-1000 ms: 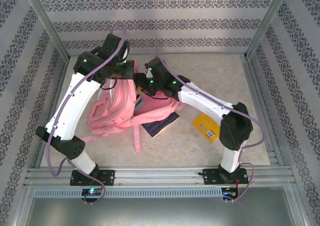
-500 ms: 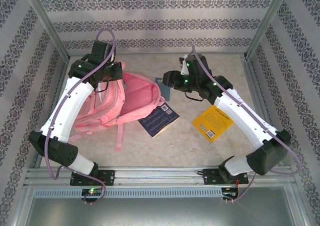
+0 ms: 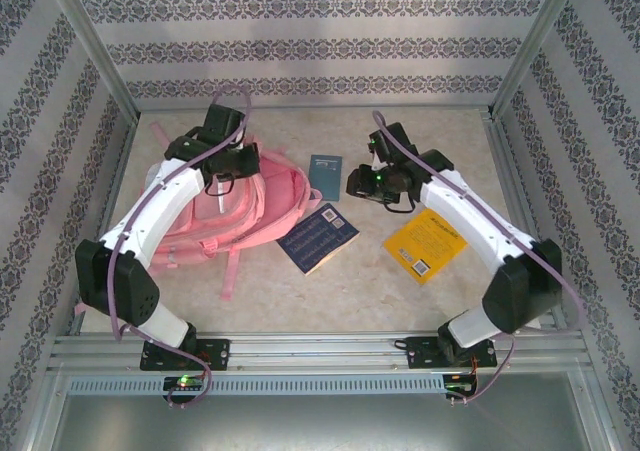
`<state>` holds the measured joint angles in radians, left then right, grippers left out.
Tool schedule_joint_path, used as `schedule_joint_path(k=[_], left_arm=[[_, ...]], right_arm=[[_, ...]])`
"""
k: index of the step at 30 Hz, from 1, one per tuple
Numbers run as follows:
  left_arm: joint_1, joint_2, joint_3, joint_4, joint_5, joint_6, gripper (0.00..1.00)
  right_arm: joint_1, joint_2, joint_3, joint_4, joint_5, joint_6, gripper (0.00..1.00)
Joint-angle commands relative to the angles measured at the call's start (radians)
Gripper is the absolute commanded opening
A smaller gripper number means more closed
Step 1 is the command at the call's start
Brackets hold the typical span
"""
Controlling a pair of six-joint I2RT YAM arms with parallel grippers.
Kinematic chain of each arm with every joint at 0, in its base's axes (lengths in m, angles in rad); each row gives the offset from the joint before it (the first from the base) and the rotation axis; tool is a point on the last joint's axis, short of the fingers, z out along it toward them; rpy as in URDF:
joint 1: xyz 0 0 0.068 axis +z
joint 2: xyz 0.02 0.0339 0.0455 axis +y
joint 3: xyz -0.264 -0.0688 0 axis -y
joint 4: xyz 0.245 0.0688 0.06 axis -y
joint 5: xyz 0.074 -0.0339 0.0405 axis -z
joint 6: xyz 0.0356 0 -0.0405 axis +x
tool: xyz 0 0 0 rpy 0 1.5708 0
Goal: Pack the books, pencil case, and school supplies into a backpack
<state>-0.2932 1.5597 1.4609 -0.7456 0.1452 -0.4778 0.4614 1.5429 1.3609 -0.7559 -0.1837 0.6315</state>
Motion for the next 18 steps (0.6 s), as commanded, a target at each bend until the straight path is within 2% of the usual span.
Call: schedule_joint_path(k=[1,5,6,8,12,18], left_arm=[[0.012,-0.002,-0.068,0.063,0.097,-0.055,0.16],[0.006,-0.047,-0.119,0.098,0.128,-0.08,0.42],[0.004,-0.058,-0.123,0.098,0.134,-0.086,0.46],[-0.002,-0.085,-0.133,0.098,0.141,-0.103,0.52],[-0.035,-0.137,-0.155,0.089,0.134,-0.129,0.58],[-0.069,-0.216,-0.198,0.058,0.134,-0.157,0.61]], right_arm=[[-0.015,0.096,0.054,0.046,-0.011,0.015,0.3],[-0.018,0.237,0.138,0.116,-0.042,0.034,0.02],[-0.02,0.271,0.16,0.125,-0.05,0.035,0.0],[-0.023,0.348,0.219,0.139,-0.056,0.042,0.0],[-0.04,0.501,0.321,0.197,-0.152,0.101,0.0],[-0.05,0.772,0.624,0.06,-0.173,0.145,0.0]])
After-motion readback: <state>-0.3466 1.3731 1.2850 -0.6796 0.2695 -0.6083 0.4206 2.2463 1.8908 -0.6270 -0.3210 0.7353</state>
